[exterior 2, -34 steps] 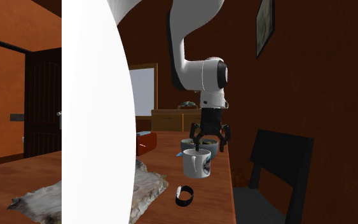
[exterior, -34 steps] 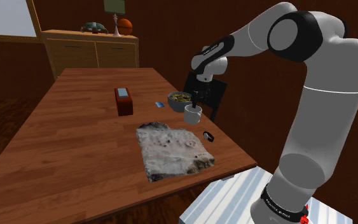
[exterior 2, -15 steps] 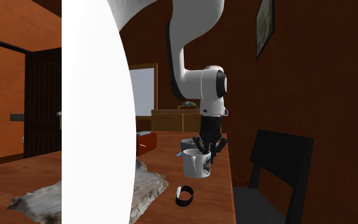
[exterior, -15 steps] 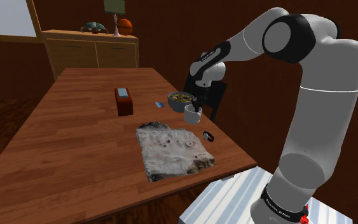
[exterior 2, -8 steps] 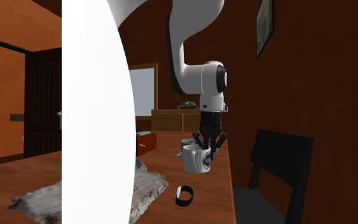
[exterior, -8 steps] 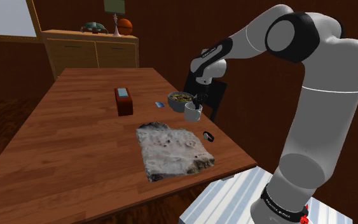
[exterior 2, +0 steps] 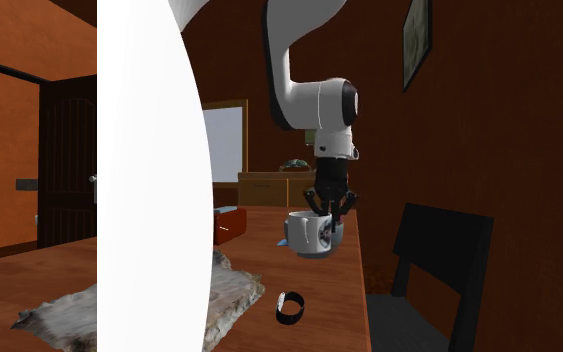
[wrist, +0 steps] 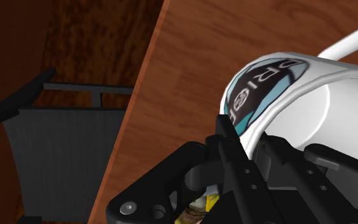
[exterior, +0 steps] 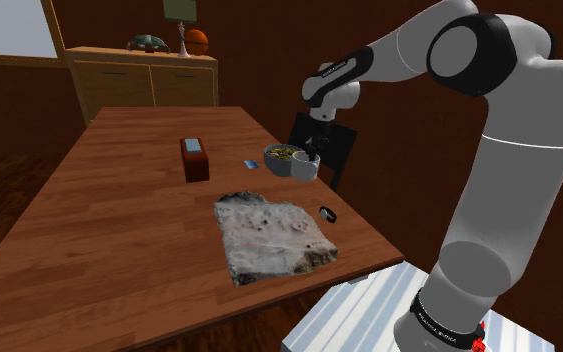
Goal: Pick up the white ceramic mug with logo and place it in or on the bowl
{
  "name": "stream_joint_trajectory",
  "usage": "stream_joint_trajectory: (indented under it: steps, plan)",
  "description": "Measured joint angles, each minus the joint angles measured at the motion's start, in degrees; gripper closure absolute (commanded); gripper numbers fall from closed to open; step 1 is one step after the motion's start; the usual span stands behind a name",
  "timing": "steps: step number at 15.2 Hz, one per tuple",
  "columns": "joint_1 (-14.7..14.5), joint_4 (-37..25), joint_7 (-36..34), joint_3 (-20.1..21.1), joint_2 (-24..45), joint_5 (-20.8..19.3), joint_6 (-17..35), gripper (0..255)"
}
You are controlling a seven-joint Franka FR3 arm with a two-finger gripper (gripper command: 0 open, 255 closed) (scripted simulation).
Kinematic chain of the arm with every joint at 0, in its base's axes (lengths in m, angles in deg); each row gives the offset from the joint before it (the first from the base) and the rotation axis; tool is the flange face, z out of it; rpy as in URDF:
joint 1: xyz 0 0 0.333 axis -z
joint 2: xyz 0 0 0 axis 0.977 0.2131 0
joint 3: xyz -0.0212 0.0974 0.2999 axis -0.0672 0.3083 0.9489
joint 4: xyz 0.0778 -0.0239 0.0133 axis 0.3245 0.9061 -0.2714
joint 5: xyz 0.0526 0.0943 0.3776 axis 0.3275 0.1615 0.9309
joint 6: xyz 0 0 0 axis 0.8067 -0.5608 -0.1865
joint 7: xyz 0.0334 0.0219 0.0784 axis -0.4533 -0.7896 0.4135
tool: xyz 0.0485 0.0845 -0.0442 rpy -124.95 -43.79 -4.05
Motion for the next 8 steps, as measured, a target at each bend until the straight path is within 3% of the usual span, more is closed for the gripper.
stream_joint_trajectory:
  steps: [8]
  plan:
    - [-0.2,-3.4,-1.0,-0.1,-2.3,-1.0,-5.5,255]
